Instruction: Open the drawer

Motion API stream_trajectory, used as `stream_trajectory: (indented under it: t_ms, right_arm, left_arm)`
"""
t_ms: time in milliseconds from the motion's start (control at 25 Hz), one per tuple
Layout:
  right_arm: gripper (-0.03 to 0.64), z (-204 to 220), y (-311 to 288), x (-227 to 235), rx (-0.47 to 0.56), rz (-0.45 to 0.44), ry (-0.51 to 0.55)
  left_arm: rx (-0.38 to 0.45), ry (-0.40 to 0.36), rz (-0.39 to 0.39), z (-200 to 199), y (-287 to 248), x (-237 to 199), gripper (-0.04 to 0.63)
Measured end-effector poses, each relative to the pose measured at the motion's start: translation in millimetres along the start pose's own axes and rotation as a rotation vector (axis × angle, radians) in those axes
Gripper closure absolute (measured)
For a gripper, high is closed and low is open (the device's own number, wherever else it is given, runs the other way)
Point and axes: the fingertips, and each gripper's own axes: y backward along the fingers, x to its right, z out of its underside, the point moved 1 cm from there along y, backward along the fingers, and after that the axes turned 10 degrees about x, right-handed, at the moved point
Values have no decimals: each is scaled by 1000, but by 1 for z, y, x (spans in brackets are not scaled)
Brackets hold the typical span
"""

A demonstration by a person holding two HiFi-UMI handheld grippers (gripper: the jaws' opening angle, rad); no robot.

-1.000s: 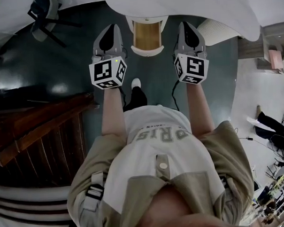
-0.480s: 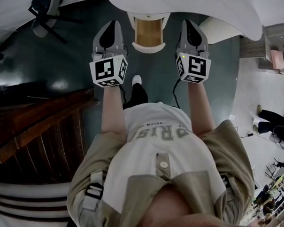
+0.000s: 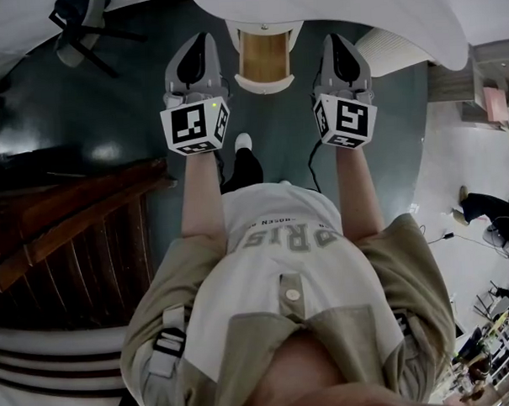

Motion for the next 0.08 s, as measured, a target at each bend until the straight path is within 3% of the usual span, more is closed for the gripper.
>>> stream_trajectory:
  t_ms: [80]
  right_arm:
    - [617, -1, -1, -1, 3, -3, -3]
  left_arm:
    - [4, -2, 0, -1, -1, 0, 588]
